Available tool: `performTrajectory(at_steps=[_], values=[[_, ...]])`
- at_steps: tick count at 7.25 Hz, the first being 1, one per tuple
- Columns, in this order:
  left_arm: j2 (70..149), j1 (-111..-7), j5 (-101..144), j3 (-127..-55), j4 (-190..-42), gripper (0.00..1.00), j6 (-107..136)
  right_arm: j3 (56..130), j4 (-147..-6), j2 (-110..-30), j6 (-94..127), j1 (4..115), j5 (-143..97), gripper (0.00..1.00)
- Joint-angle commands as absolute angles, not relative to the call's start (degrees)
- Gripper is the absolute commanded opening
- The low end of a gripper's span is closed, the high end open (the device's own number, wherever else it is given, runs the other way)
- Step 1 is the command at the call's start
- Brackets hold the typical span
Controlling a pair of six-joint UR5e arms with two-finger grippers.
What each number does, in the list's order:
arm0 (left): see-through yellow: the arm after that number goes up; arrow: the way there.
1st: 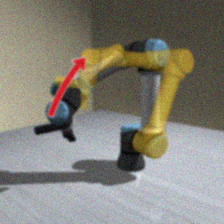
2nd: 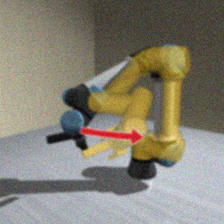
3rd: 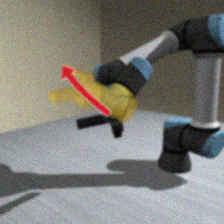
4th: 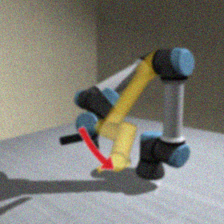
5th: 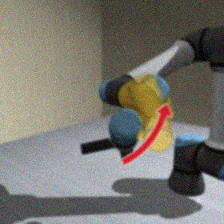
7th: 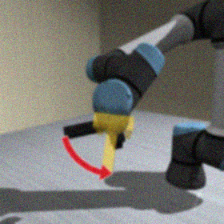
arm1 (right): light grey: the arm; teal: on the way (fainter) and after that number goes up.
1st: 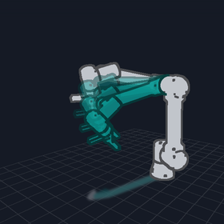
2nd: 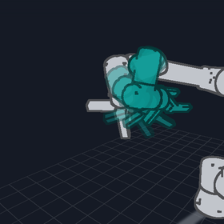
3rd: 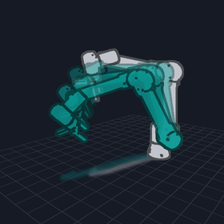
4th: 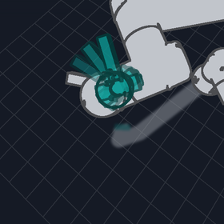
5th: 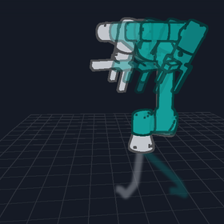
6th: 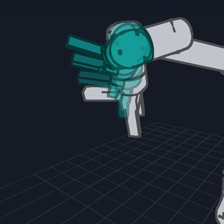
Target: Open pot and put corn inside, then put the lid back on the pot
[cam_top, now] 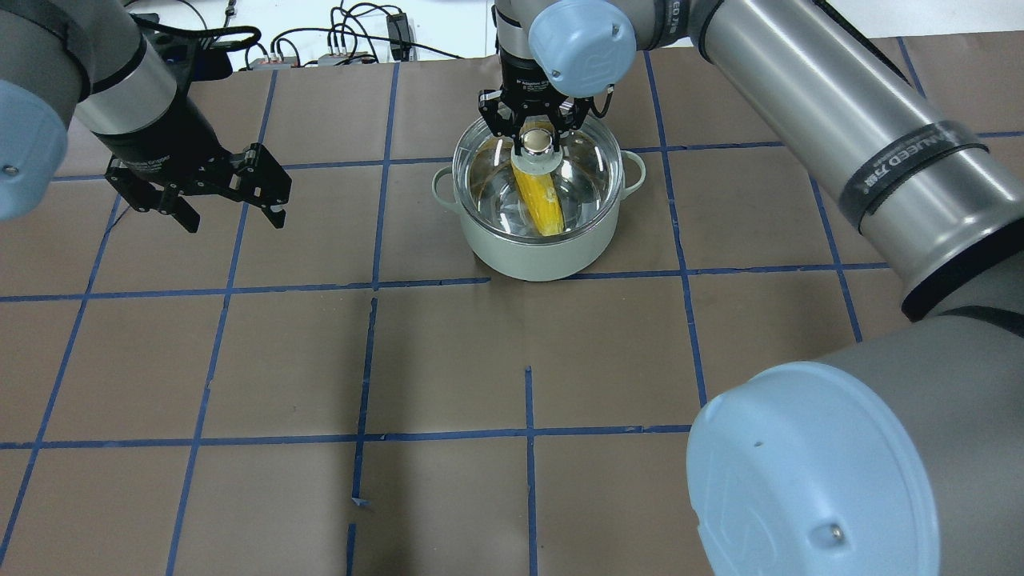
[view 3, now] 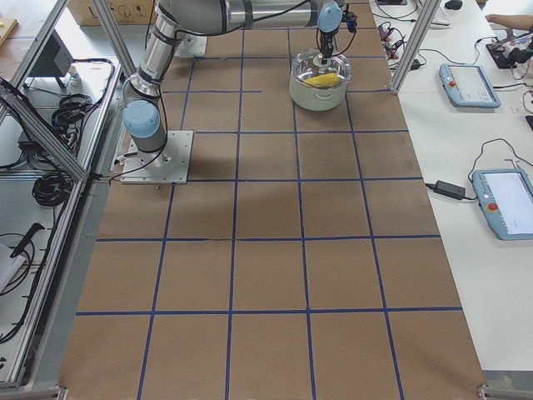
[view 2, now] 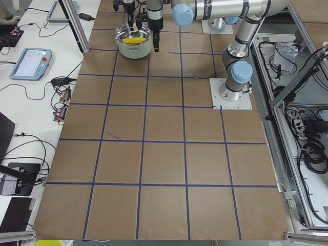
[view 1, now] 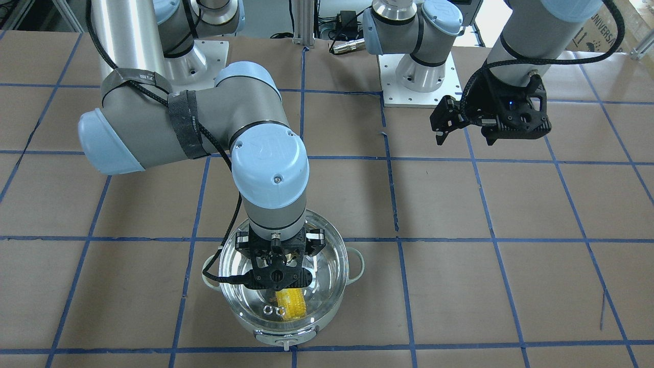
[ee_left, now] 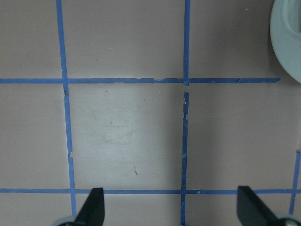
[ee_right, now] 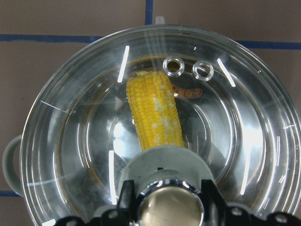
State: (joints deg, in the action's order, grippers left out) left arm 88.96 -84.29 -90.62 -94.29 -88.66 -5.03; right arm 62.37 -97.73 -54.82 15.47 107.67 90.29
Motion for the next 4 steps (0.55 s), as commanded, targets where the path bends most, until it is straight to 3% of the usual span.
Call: performTrajectory(at_steps=[1,4], values=[[88.9,-84.3,-90.6,-94.4,-88.6,1.0,-5.1,62.5,-97.6,-54.8,15.2,107.5,90.4,0.29],[88.9,-84.3,-90.6,-94.7,-88.0,1.0,-5.2,62.6,-97.6,-54.7,15.1,107.5,90.3,0.75]])
